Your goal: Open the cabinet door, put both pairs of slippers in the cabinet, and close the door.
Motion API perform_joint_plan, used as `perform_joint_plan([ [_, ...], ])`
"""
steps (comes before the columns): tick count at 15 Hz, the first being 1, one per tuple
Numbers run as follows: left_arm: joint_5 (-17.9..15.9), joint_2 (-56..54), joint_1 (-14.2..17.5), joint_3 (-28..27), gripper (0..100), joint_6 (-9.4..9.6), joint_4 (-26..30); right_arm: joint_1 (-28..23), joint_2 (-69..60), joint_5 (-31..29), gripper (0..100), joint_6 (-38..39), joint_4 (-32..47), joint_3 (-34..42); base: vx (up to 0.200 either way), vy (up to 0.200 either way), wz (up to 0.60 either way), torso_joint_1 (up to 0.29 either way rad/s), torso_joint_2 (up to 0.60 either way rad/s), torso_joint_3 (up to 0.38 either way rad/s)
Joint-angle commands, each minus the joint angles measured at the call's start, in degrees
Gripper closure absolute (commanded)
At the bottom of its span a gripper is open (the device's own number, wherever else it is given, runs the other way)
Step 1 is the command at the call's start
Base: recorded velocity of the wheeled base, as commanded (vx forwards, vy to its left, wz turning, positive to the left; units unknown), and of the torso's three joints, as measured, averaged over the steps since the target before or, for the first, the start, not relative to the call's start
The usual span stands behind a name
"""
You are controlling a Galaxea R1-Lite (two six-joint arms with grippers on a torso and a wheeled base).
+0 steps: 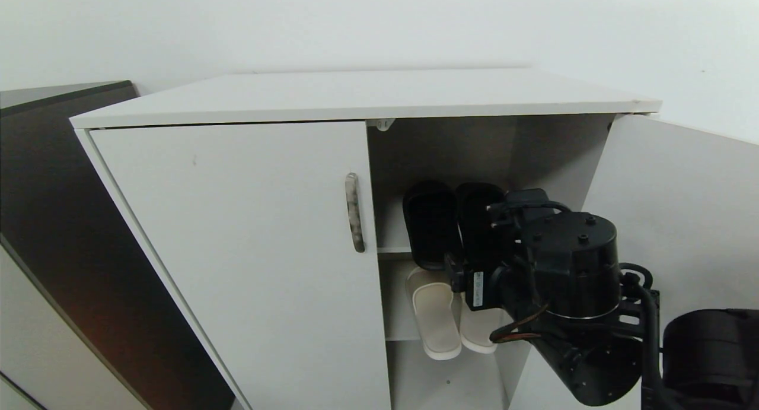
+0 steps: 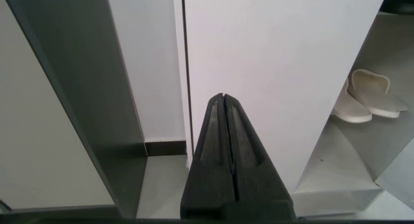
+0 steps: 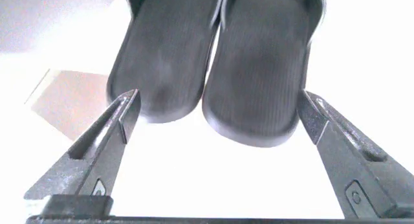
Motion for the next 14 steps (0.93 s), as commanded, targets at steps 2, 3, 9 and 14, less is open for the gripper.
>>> perform_joint_plan([
  [2, 0.0, 0.0, 0.0, 0.0, 100, -0.02, 0.0, 1.1, -1.2, 0.1, 0, -0.1, -0.1, 1.4, 0.0, 0.0, 0.0, 0.0, 0.0, 0.0],
  [3, 0.0, 0.0, 0.0, 0.0, 100, -0.02, 0.0, 1.4, -1.1, 0.1, 0, -0.1, -0.2, 1.4, 0.0, 0.0, 0.0, 0.0, 0.0, 0.0],
  [9, 0.0, 0.0, 0.0, 0.0, 100, -0.02, 0.0, 2.2, -0.2, 0.1, 0, 0.1, -0.4, 2.1, 0.0, 0.0, 0.0, 0.0, 0.0, 0.0],
  [14, 0.0, 0.0, 0.0, 0.0, 100, -0.02, 0.0, 2.2, 0.4, 0.1, 0, 0.0, -0.4, 2.6, -0.2, 0.0, 0.0, 0.004, 0.0, 0.0],
])
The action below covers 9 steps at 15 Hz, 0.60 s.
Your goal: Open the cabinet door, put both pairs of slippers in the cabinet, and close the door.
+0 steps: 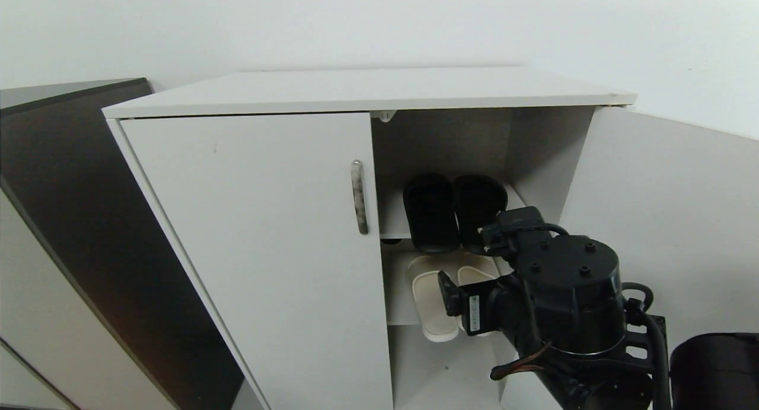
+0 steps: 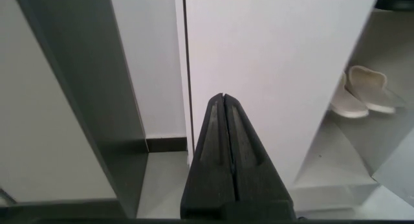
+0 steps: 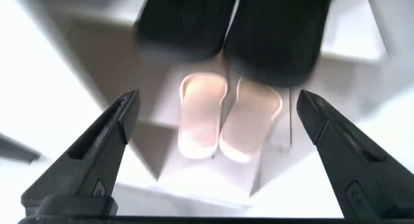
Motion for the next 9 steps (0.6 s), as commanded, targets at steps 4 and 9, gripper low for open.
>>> perform_joint_plan([
  [4, 0.0, 0.0, 0.0, 0.0, 100, -0.02, 0.0, -0.1, 0.6, 0.0, 0, 0.1, 0.0, 0.1, -0.2, 0.0, 0.0, 0.002, 0.01, 0.001],
  [9, 0.0, 0.0, 0.0, 0.0, 100, -0.02, 0.0, -0.3, 0.6, 0.0, 100, 0.1, -0.1, 0.7, -0.2, 0.0, 0.0, 0.001, 0.0, 0.002],
])
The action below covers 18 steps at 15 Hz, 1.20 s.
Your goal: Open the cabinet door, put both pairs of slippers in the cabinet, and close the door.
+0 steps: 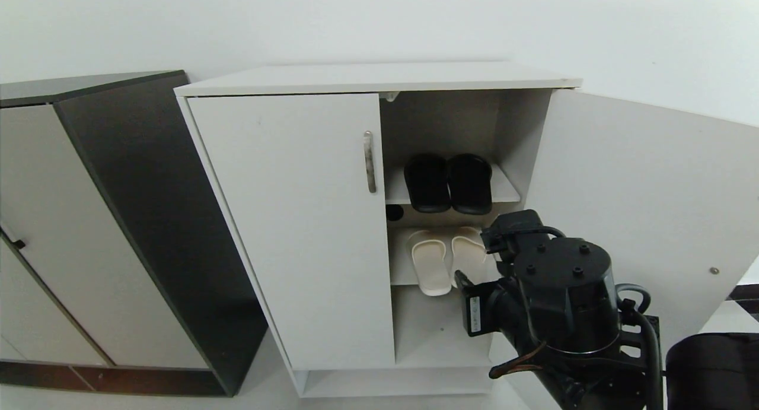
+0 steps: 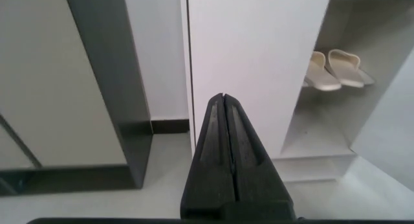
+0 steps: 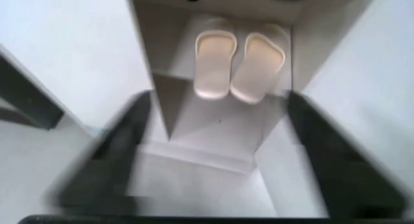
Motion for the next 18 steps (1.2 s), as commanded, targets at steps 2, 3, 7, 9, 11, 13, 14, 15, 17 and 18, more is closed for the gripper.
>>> perform_joint_plan([
  [2, 0.0, 0.0, 0.0, 0.0, 100, 0.0, 0.0, -0.1, 0.2, 0.1, 100, 0.0, 0.0, 0.8, -0.2, 0.0, 0.0, 0.005, 0.0, 0.007],
  [3, 0.0, 0.0, 0.0, 0.0, 100, 0.0, 0.0, -0.1, 0.2, 0.1, 100, 0.0, 0.0, 0.9, -0.2, 0.0, 0.0, 0.012, 0.0, 0.002],
  [7, 0.0, 0.0, 0.0, 0.0, 100, 0.0, 0.0, -0.7, 0.3, 0.1, 100, 0.0, -0.4, 1.5, -0.1, 0.0, 0.0, 0.001, 0.0, 0.0],
  [9, 0.0, 0.0, 0.0, 0.0, 100, 0.0, 0.0, -1.5, 0.8, 0.2, 100, -0.1, -2.2, 1.6, 0.0, 0.0, 0.0, 0.0, 0.0, 0.0],
  [11, 0.0, 0.0, 0.0, 0.0, 100, 0.0, 0.0, -1.5, 1.0, 0.2, 100, -0.5, -2.5, 2.4, 0.0, 0.0, 0.0, 0.0, 0.0, 0.0],
  [13, 0.0, 0.0, 0.0, 0.0, 100, -0.09, 0.0, -1.9, 1.0, 0.2, 100, -0.7, -2.6, 2.8, 0.0, 0.0, 0.0, 0.0, 0.0, 0.0],
  [14, 0.0, 0.0, 0.0, 0.0, 100, -0.09, 0.0, -2.0, 1.1, 0.2, 100, -0.7, -2.6, 2.8, 0.0, 0.0, 0.0, 0.0, 0.0, 0.0],
  [15, 0.0, 0.0, 0.0, 0.0, 100, -0.09, 0.0, -2.0, 1.2, 0.2, 100, -0.8, -2.6, 2.9, 0.0, 0.0, 0.0, 0.0, 0.0, 0.0],
  [17, 0.0, 0.0, 0.0, 0.0, 100, 0.0, 0.0, -2.1, 1.6, 0.2, 100, -0.8, -2.6, 2.9, 0.0, 0.0, 0.0, 0.0, 0.0, 0.0],
  [18, 0.0, 0.0, 0.0, 0.0, 100, -0.09, 0.0, -2.1, 1.8, 0.2, 100, -0.8, -2.6, 2.9, 0.0, 0.0, 0.0, 0.0, 0.0, 0.0],
])
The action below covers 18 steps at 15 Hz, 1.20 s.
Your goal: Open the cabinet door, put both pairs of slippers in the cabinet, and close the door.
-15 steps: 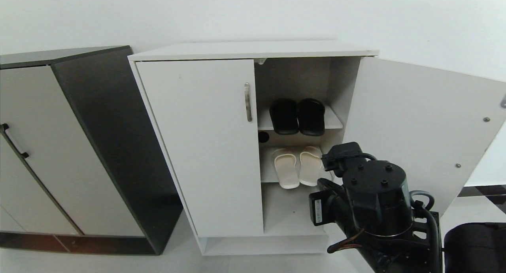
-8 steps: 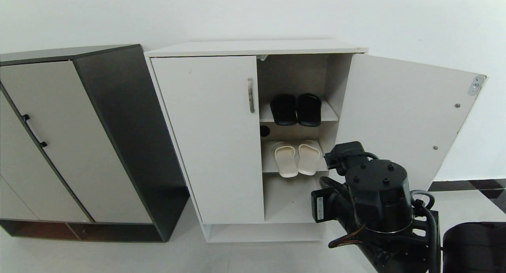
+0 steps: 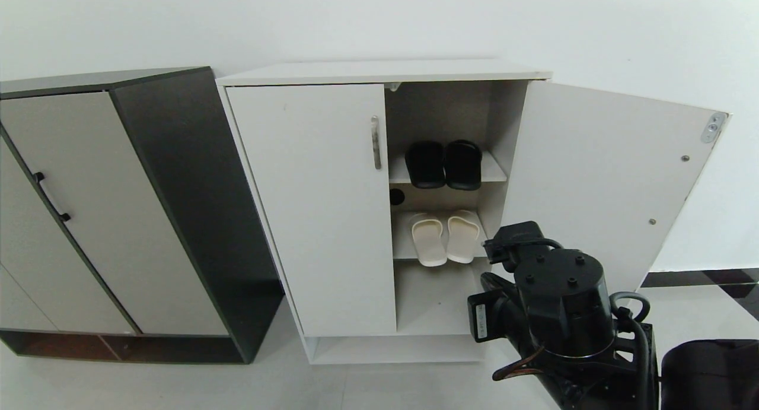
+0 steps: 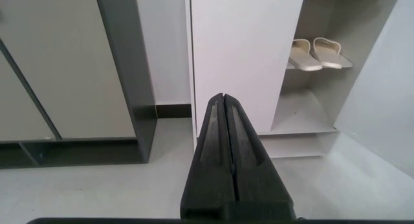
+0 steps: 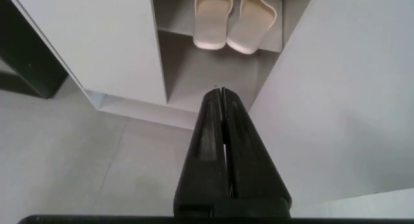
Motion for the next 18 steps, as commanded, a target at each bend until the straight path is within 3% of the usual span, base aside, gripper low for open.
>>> perform_joint_plan([
  [1, 0.0, 0.0, 0.0, 0.0, 100, -0.06, 0.0, -0.1, 0.5, 0.0, 100, 0.0, 0.0, 0.0, 0.0, 0.0, 0.0, 0.0, 0.0, 0.0],
  [8, 0.0, 0.0, 0.0, 0.0, 100, -0.06, 0.0, -0.1, 0.6, -0.1, 100, -0.1, 0.1, 0.0, 0.0, 0.0, 0.0, 0.0, -0.02, -0.017],
  [18, 0.0, 0.0, 0.0, 0.0, 100, -0.06, 0.0, -0.2, 0.9, -0.2, 100, -0.1, 0.1, 0.1, 0.0, 0.0, 0.0, 0.074, -0.4, -0.331],
])
